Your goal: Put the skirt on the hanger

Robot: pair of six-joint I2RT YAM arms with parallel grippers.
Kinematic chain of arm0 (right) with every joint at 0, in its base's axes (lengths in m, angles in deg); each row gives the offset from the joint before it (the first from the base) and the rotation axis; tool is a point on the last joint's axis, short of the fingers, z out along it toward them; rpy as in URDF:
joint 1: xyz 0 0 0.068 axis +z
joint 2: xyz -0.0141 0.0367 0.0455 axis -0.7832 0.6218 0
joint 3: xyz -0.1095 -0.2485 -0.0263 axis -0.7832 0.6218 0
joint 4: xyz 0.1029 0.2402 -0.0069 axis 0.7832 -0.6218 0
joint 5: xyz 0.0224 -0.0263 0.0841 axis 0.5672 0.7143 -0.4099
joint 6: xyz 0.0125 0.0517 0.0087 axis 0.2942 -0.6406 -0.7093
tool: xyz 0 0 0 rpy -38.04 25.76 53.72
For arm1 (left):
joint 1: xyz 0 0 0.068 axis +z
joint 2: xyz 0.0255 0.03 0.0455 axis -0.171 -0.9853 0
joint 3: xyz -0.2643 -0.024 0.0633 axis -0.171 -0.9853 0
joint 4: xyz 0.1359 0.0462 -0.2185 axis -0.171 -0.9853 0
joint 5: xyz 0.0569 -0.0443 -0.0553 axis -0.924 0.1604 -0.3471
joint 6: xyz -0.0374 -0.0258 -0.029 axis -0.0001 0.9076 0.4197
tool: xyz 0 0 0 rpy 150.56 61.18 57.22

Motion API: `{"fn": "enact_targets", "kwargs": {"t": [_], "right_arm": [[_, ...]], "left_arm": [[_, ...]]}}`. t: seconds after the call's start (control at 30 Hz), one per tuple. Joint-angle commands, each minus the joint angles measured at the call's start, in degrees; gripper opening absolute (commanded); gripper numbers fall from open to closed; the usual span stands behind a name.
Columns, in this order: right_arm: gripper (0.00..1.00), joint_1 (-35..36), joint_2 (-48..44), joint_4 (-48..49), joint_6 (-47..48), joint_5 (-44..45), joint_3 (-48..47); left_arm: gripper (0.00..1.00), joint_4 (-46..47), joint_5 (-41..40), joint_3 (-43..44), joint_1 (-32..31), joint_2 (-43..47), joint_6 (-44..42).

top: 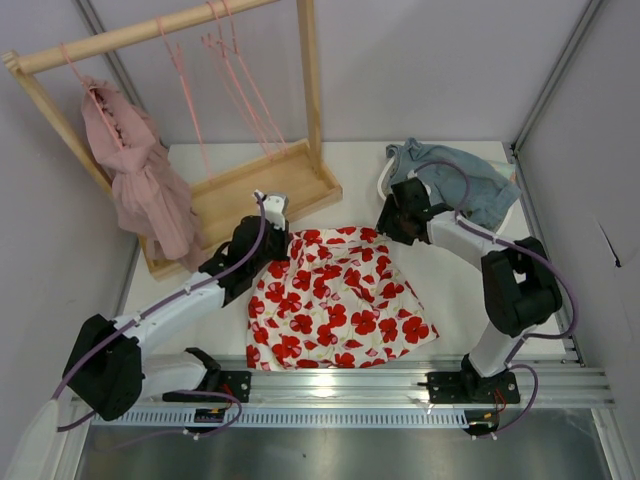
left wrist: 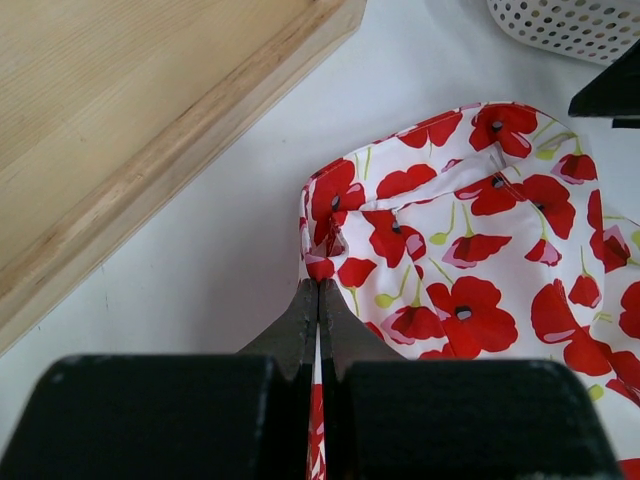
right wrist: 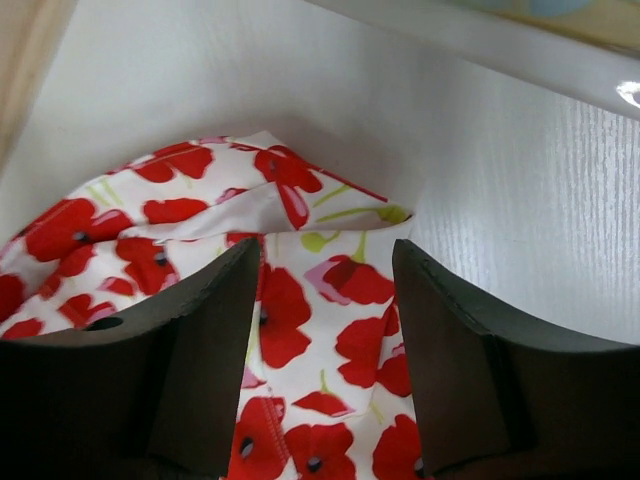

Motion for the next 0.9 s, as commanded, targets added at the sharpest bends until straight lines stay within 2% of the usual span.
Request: {"fn": "enact_targets", "kwargs": {"t": [0.0,0.13,0.2,0.27,0.47,0.53,0.57,0.63,0.67,0.83,0.87], "right_arm": [[0.57,0.82,2.52,2.38,1.81,6.24,-1.19],[0.58,1.52,3.49,0.79,1.98,8.62,-0.23],[0.63,2.31,3.93,1.05,2.86,9.93,0.56],[0.64,2.49,4.63,1.4,3.3,9.77,0.74],[0.59,2.66,8.06,3.77,3.74,8.19,0.13],[0.52,3.1,8.76,4.65,4.97,8.36,-0.13],[0.36,3.19,8.85,5.27,5.06,9.14,-0.31],[0.15,3.45,8.24,5.54,5.24,9.41,-1.1],[0.0,3.45,7.8,5.36,5.24,9.5,-1.45],[0.0,4.77,0.25,7.37,10.49,8.45,-2.68],[0.0,5.03,-3.68,8.34,11.81,7.58,-2.25]], "left_arm": [[0.0,3.34,1.59,1.34,-0.17,-0.48,-0.61],[0.0,3.08,1.23,1.52,-0.17,-1.36,-0.69],[0.0,3.34,1.41,1.52,-0.17,-1.88,-0.96],[0.0,3.6,1.5,1.69,-0.17,-2.32,-1.05],[0.0,3.61,1.59,2.22,-0.08,-3.03,-1.57],[0.0,3.52,1.5,2.4,-0.08,-2.77,-1.84],[0.0,3.34,1.41,2.57,0.01,-2.68,-1.92],[0.0,2.56,1.24,3.01,0.01,-2.42,-2.27],[0.0,2.2,1.15,3.53,0.01,-2.24,-2.36],[0.0,-0.52,2.1,6.09,0.27,1.27,-4.02],[0.0,-0.87,2.37,6.96,0.27,2.23,-4.64]]}}
